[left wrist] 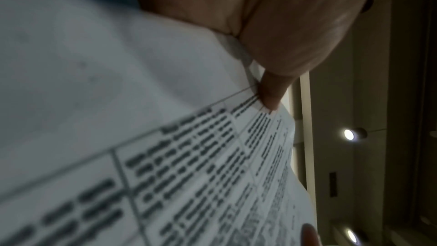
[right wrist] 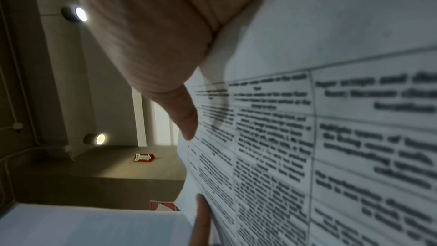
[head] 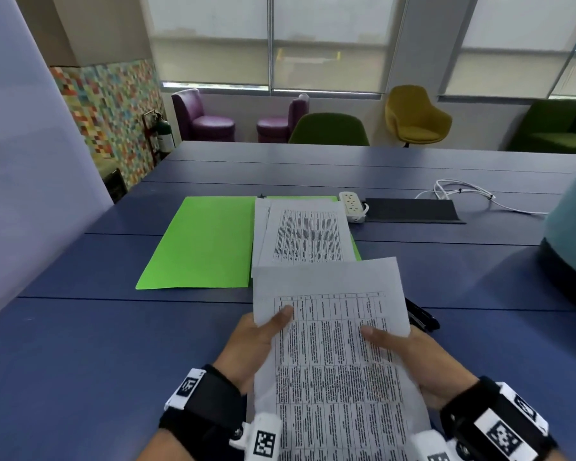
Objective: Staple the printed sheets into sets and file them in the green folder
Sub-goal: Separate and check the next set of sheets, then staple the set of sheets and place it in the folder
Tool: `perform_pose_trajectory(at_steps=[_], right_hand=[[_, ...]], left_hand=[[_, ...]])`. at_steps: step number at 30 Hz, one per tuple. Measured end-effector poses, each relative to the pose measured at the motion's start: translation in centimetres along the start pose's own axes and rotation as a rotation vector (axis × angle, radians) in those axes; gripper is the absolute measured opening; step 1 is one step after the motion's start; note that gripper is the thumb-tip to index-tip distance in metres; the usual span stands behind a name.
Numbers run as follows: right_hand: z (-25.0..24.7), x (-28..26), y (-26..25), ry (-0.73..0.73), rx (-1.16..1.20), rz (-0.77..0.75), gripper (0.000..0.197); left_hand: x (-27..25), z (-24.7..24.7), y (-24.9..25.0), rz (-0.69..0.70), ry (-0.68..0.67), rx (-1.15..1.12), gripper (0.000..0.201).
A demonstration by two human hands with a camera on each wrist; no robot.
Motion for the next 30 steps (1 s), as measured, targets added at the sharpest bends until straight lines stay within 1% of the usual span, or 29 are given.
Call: perform_pose_trajectory(at_steps=[3,5,7,10,11,12,14,15,16,17,18,19,21,22,23,24,26,27,28,29,30], right_hand=[[0.3,0.5,-0.6,0.013,-0.021,0.017,0.046],[0.1,0.7,-0.4,-0.018,0.037,0.025,0.039],[-0.1,1.0,0.0,-0.039,0.020,0.002,0.035],[0.0,1.1,0.1,0.007,-0.068,-0.028,0.034],[-0.4,1.3,-0.4,0.082,-0.136,-0.050,0.036],[-1.4,1.9,-1.0,0.220,-0.264,-0.081,0.042],[-4.8,3.5,-2.1,0.548,-0.651,-0.107,0.054],[-6.2,4.2,-2.7,0.631,-0.863,-0.065,0.053],[-7.4,5.2,-2.8,0.612,-1.066,0.017,0.054],[-8.1,6.4,-2.4,0.512,-1.237,0.111,0.059],[-8.5,7.4,-1.8,0.400,-1.366,0.194,0.059],[-8.8,8.1,-1.2,0.336,-1.471,0.251,0.053],[-9.0,8.7,-1.5,0.317,-1.543,0.289,0.044],[-9.0,8.8,-1.9,0.319,-1.516,0.291,0.043],[-9.2,9.0,-2.6,0.353,-1.420,0.286,0.042],[-9.5,8.9,-3.5,0.425,-1.238,0.250,0.038],[-10.0,8.8,-5.9,0.561,-0.728,0.119,0.024],[-10.0,8.8,-7.1,0.583,-0.485,0.059,0.018],[-9.5,8.7,-8.5,0.556,-0.295,0.010,0.015],[-8.7,8.8,-10.0,0.491,-0.163,-0.029,0.015],[-7.5,9.0,-11.4,0.403,-0.082,-0.048,0.017]], left_hand=[[0.4,-0.3,0.2,0.001,-0.021,0.007,0.036],[0.5,-0.7,0.3,0.006,-0.023,0.011,0.031],[0.6,-1.0,0.1,0.016,-0.020,0.029,0.026],[0.4,-1.5,-0.9,0.030,-0.025,0.078,0.025],[0.3,-1.7,-1.3,0.033,-0.024,0.092,0.025],[0.2,-1.7,-1.5,0.032,-0.020,0.103,0.025],[0.1,-2.0,-1.9,0.030,-0.006,0.120,0.025],[0.2,-2.2,-2.1,0.026,0.000,0.118,0.025],[0.2,-2.3,-2.1,0.018,0.006,0.107,0.026],[0.3,-2.4,-2.1,0.005,0.014,0.096,0.027],[0.2,-2.3,-2.0,-0.005,0.016,0.091,0.027],[0.3,-2.3,-2.1,-0.010,0.013,0.085,0.027],[0.2,-2.1,-2.0,-0.022,0.007,0.093,0.026],[0.1,-1.9,-1.9,-0.024,0.006,0.101,0.026],[0.1,-1.9,-2.0,-0.026,0.006,0.106,0.026],[0.0,-1.7,-1.8,-0.029,-0.004,0.108,0.026],[0.2,-2.0,-1.9,-0.020,0.003,0.114,0.028],[0.2,-2.1,-1.9,-0.011,0.003,0.116,0.032],[0.2,-2.1,-1.9,-0.016,0.006,0.129,0.039],[0.3,-2.2,-2.0,-0.017,0.006,0.144,0.042],[0.2,-2.0,-1.9,-0.011,-0.011,0.155,0.039]])
Point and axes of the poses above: each hand's wrist, its own x-axis towards the middle knuckle, its own z-axis out of the palm, y = z × x, the point moved 4 cm from there along x, towards the middle knuckle, and after that the axes turned 15 degrees about -x, right-handed, at the moved point
